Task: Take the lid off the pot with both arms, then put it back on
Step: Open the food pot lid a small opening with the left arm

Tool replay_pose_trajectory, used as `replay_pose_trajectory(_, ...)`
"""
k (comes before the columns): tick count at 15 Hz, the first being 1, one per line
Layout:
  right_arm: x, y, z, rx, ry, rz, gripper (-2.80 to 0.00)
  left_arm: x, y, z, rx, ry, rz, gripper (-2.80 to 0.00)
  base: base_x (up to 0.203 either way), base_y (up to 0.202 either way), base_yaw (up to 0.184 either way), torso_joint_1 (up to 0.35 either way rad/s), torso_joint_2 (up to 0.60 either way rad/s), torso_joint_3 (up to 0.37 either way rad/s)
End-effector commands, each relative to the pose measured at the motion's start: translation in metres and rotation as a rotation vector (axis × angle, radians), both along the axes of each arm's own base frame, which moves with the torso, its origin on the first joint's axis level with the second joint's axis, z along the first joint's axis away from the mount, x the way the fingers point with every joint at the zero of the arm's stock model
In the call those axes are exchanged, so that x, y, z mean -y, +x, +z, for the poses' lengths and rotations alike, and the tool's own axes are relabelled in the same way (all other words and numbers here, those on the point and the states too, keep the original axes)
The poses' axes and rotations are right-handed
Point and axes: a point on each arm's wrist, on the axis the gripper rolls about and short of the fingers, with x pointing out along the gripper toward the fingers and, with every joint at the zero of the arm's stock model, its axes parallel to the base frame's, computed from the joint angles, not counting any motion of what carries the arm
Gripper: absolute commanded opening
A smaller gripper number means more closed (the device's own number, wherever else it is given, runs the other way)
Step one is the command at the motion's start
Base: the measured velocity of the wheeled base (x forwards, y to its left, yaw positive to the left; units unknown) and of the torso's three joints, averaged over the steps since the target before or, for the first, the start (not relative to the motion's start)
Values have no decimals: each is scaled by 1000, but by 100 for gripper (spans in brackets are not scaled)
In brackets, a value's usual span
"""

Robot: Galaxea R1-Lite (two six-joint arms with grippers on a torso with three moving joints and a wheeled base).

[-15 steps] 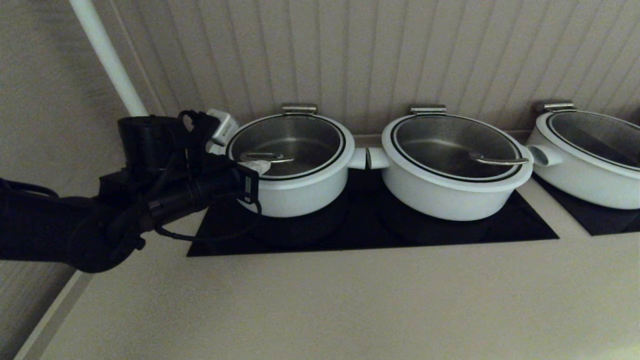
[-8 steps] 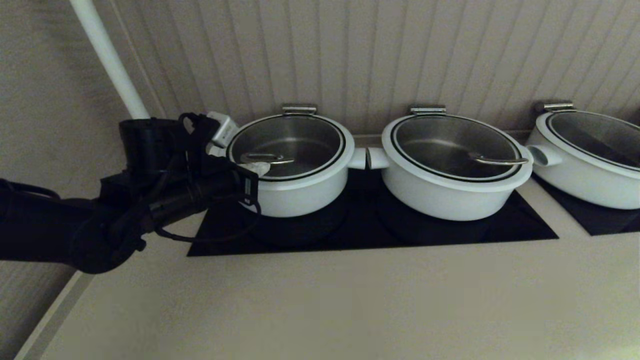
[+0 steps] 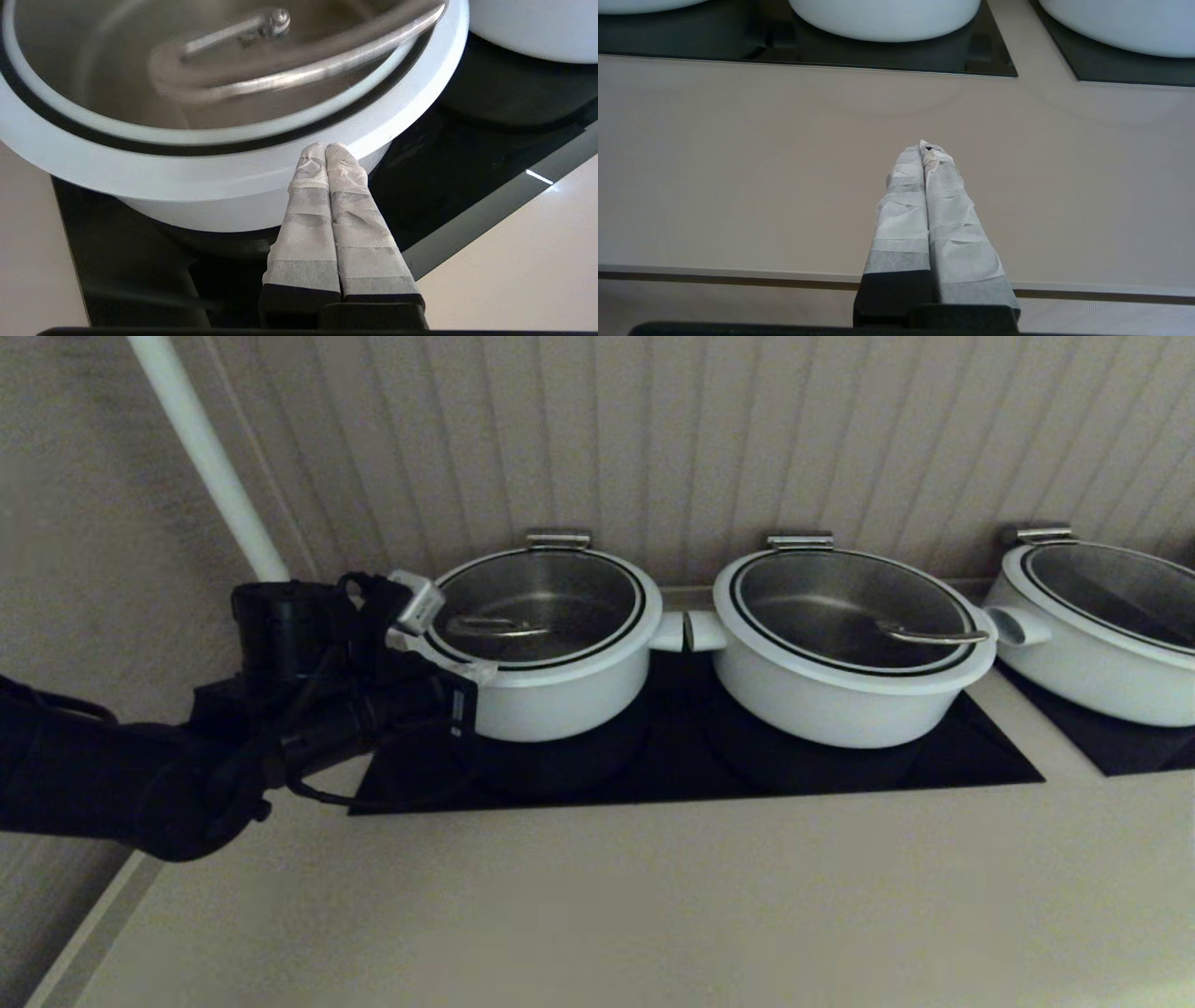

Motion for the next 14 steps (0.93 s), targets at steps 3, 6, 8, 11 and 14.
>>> replay_pose_trajectory(3, 0, 0, 0, -2, -1, 2, -280, 2, 5, -1, 4, 0, -1, -280, 0, 0, 0, 0, 0, 0)
replay_pose_trajectory(6, 0, 0, 0, -1, -1, 2, -280, 4, 13, 4, 28, -8, 1, -280, 0, 0, 0, 0, 0, 0)
replay_pose_trajectory(8, 0, 0, 0, -2, -1, 2, -280, 5, 16, 2, 25, -5, 3, -280, 0, 0, 0, 0, 0, 0)
replay_pose_trajectory(11, 0, 0, 0, 0, -1, 2, -280, 6, 17, 0, 19, -3, 3, -280, 0, 0, 0, 0, 0, 0)
replay_pose_trajectory(14, 0, 0, 0, -1, -1, 1, -280, 5, 18, 0, 22, -4, 6, -280, 0, 0, 0, 0, 0, 0)
